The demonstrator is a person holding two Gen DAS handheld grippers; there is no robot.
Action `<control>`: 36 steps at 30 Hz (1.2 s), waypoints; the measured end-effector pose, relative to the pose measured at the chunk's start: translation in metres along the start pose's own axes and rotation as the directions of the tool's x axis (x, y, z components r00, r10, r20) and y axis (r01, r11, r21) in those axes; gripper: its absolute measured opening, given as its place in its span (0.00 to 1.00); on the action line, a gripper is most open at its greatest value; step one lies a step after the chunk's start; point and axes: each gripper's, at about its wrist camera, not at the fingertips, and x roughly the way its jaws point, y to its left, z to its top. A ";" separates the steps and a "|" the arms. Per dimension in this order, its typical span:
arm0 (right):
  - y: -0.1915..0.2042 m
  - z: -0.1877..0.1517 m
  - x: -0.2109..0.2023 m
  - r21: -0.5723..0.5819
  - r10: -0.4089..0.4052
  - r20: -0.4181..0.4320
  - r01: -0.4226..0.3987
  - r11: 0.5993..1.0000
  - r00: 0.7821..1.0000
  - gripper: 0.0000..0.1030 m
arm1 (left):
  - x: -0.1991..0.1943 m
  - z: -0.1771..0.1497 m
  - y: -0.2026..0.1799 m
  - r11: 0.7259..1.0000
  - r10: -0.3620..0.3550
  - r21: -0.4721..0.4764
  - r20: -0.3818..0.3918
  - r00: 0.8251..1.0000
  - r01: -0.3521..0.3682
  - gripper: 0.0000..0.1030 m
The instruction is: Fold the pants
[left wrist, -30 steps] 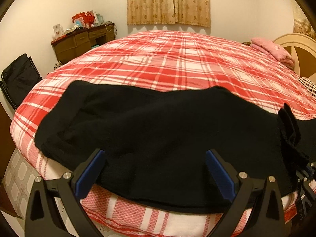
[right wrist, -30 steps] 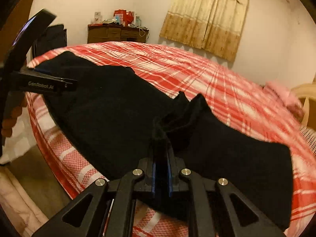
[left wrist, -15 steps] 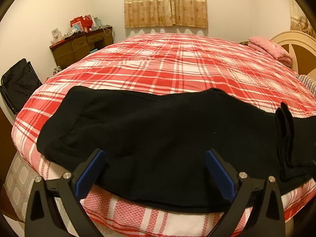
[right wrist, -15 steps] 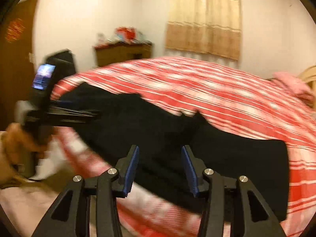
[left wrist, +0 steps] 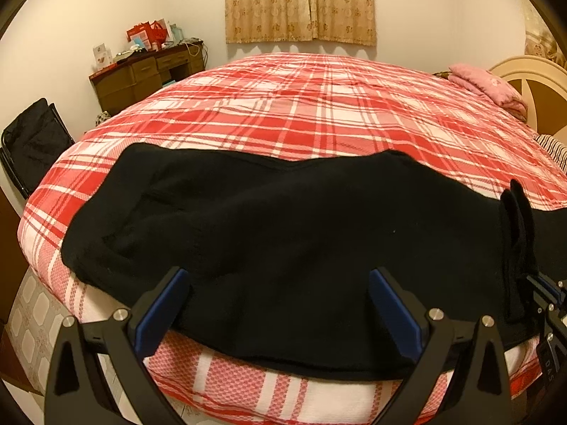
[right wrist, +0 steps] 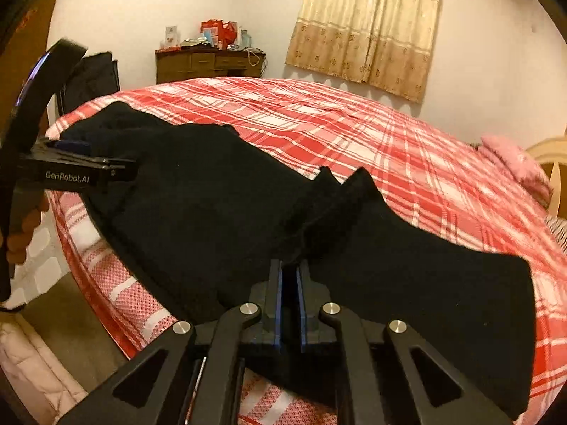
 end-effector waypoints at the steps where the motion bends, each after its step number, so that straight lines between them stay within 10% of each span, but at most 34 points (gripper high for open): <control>1: 0.001 0.001 -0.005 -0.005 0.002 0.017 -0.002 1.000 1.000 0.06 | 0.000 0.000 0.000 1.000 -0.001 0.000 0.002 1.000 0.001 1.00; 7: 0.026 0.000 -0.030 -0.135 0.010 0.097 0.003 0.991 0.995 0.06 | -0.001 0.000 0.000 1.000 0.000 -0.004 0.001 1.000 0.000 1.00; 15: 0.036 -0.007 -0.005 -0.173 0.027 0.005 -0.026 0.985 1.000 0.14 | -0.008 0.001 -0.006 0.999 -0.003 0.035 0.026 1.000 0.002 1.00; 21: -0.037 0.009 -0.058 0.129 0.154 0.149 -0.174 0.976 0.977 0.30 | -0.022 0.003 -0.024 0.992 -0.065 0.114 0.072 0.995 0.056 1.00; 26: -0.132 0.006 -0.069 0.339 -0.120 0.093 0.082 0.937 0.988 0.30 | -0.045 0.016 -0.068 0.964 -0.167 0.230 0.135 0.977 0.133 1.00; 33: -0.185 -0.023 -0.033 0.439 -0.175 -0.051 0.179 0.880 0.983 0.27 | -0.058 0.039 -0.147 0.907 -0.346 0.295 0.117 0.931 0.300 1.00; 36: -0.197 -0.041 -0.006 0.493 -0.104 -0.146 0.164 0.854 0.984 0.27 | -0.043 0.038 -0.180 0.908 -0.319 0.316 0.098 0.943 0.274 1.00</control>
